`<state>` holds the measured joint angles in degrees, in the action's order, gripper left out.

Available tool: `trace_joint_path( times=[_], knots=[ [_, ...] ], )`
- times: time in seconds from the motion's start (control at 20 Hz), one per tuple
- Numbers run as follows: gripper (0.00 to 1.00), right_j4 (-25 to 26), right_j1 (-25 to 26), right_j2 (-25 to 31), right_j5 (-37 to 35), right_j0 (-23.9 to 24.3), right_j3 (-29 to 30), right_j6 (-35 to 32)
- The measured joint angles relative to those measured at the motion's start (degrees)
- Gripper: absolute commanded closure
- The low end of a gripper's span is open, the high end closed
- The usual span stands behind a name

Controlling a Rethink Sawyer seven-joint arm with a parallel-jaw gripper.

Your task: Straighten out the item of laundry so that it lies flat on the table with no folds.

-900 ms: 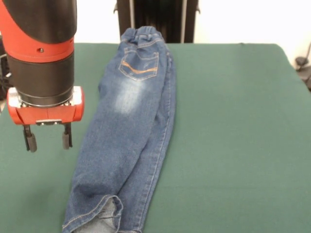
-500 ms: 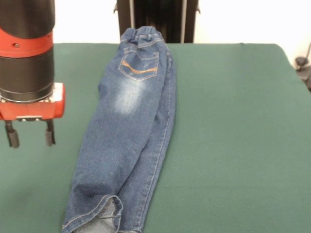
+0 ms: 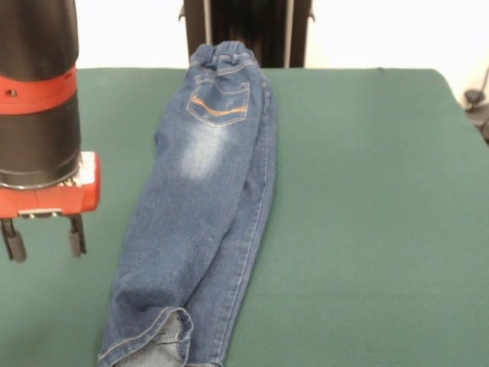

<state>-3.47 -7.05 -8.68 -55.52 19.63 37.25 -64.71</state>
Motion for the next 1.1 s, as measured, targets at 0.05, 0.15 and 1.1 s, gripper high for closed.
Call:
trace_joint_path(
  times=[0.05,0.15,1.1],
  knots=[
    [0.00,-0.3,1.3,0.0,-1.5,-0.4,-2.5,0.0],
    [0.00,-0.6,2.7,0.0,-2.9,-0.9,-5.2,0.0],
    [0.00,-2.8,10.2,0.0,-11.2,-4.0,-19.8,0.0]
  ],
)
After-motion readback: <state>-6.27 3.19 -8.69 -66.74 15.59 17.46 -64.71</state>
